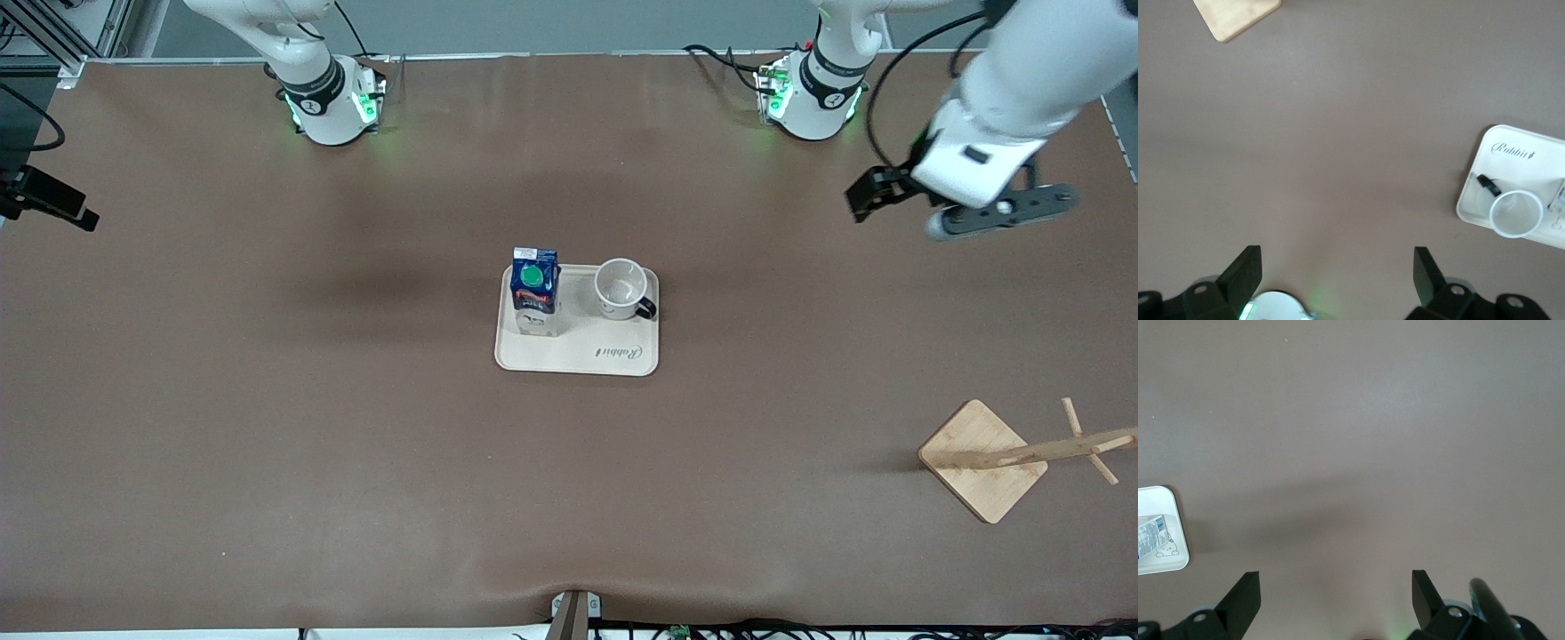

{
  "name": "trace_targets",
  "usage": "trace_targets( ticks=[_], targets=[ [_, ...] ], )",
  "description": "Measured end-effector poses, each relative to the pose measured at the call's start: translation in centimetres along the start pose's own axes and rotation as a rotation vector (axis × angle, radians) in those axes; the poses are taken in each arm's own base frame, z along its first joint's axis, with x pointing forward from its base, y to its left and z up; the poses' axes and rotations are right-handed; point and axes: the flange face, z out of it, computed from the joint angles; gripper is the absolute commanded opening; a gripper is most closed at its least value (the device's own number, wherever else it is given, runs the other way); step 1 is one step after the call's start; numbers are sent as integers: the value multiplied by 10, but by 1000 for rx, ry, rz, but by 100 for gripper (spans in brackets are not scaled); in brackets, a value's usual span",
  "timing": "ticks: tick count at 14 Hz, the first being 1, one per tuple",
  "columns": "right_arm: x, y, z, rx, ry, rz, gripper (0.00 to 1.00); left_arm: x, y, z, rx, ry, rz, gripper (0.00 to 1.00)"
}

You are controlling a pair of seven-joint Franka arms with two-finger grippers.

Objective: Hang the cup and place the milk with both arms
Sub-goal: 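Move the left gripper toward the white mug on the tray, then lower the left gripper and grasp the white mug by its rim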

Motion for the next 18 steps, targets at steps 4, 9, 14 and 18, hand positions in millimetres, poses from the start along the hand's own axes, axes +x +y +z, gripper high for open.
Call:
trace_targets(
  ticks=[4,9,14,18],
  targets=[
    [1,0,1,0,-3,1,100,-29,63,53,-13,36,-118,100],
    [1,2,2,0,-5,4,100,-52,121,123,-66,37,-325,97],
    [1,2,2,0,-5,4,100,-69,182,196,-129,-38,-511,90],
    [1,3,2,0,-5,5,100,-88,214,259,-61,-43,-584,80]
  ],
)
